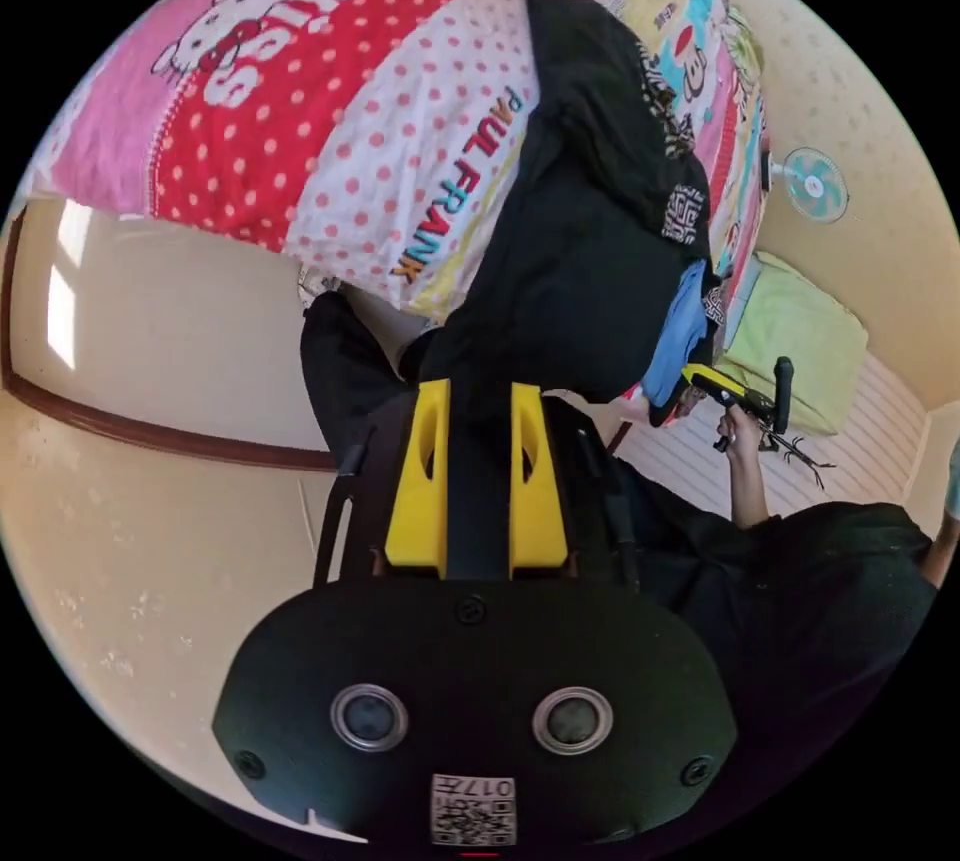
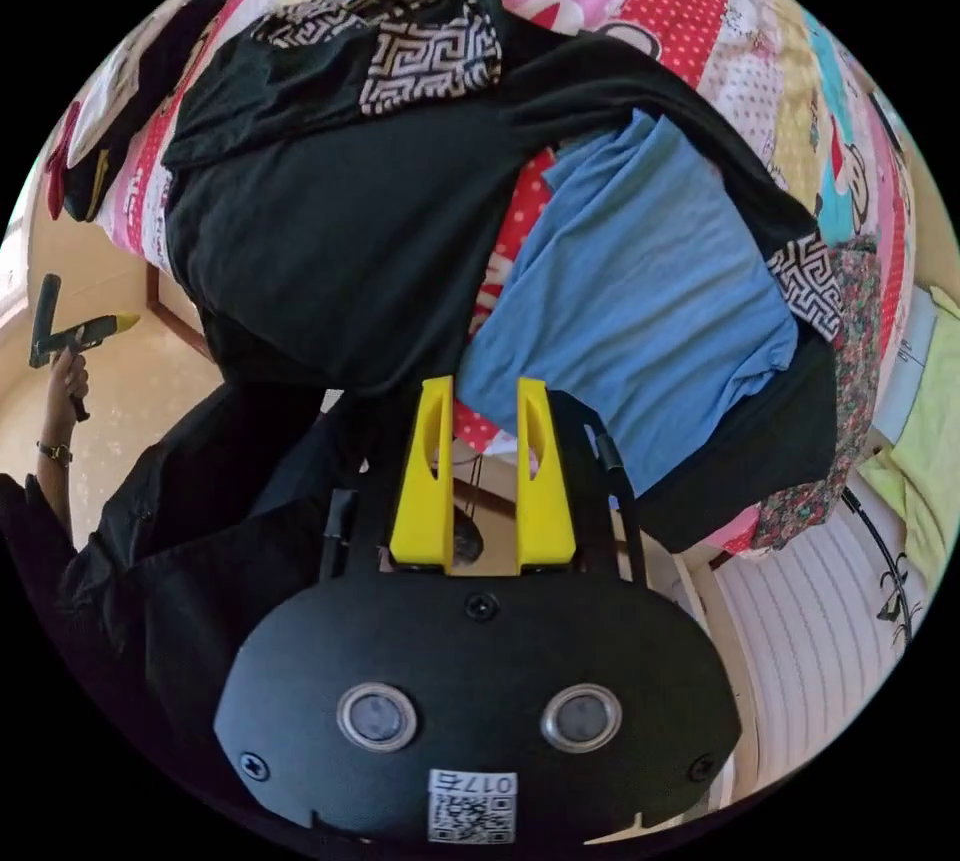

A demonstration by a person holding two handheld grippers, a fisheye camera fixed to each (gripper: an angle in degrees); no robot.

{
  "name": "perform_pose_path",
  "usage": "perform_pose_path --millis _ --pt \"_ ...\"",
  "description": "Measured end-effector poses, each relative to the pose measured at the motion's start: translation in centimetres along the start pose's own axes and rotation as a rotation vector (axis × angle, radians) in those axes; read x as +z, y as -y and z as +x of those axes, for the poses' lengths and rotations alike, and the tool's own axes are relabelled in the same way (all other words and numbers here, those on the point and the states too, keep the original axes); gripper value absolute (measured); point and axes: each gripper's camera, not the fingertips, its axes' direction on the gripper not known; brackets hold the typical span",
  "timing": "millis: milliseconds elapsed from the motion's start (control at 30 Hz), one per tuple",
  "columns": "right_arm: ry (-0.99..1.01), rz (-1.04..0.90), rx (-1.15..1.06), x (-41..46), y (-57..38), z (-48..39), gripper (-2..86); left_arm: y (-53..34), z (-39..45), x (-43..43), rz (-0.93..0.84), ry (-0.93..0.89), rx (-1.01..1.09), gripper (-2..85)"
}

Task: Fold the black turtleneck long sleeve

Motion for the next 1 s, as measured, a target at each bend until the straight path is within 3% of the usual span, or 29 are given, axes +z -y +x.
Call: perform_pose_path --millis 133,233,300,400,500,567,700,833,900,1000 --pt "0.205 0.187 -0.102 -3.4 7.7 0.5 9.5 8.0 6.0 -0.6 0.104 -0.238 0.26 10.4" --pt "0.293 0.282 -0.142 -5.1 14.1 0.3 10.4 15.2 9.8 0.8 0.113 -0.133 0.343 11.2" --pt "0.188 0.358 -0.178 -6.3 17.6 -0.5 11.3 19.8 12.0 2.3 0.088 0.008 0.362 13.6" --pt "0.052 0.201 -0.226 -4.6 21.8 -1.3 12.2 23.5 13.0 5.0 -0.038 0.146 0.296 12.9" --pt "0.062 0.078 -0.313 -2.7 22.8 -1.6 8.5 24.9 12.0 6.5 -0.116 0.088 0.224 8.1" --pt "0.063 0.14 -0.284 -3.9 21.6 -0.8 4.6 25.1 11.5 5.8 -0.108 -0.031 0.216 1.6" --pt "0.247 0.324 -0.102 -7.9 19.3 3.8 3.4 26.9 10.9 1.8 0.032 -0.251 0.181 -0.5" --pt "0.253 0.354 0.118 -6.0 20.6 7.8 3.3 30.9 9.7 2.6 0.039 -0.143 0.101 0.1" --pt "0.297 0.291 0.156 -5.0 20.8 9.2 5.7 31.9 8.5 4.0 0.026 -0.209 0.042 3.1" --pt "0.262 0.419 0.147 -7.8 15.4 10.1 9.0 29.1 8.2 2.5 0.167 -0.235 0.044 7.9"
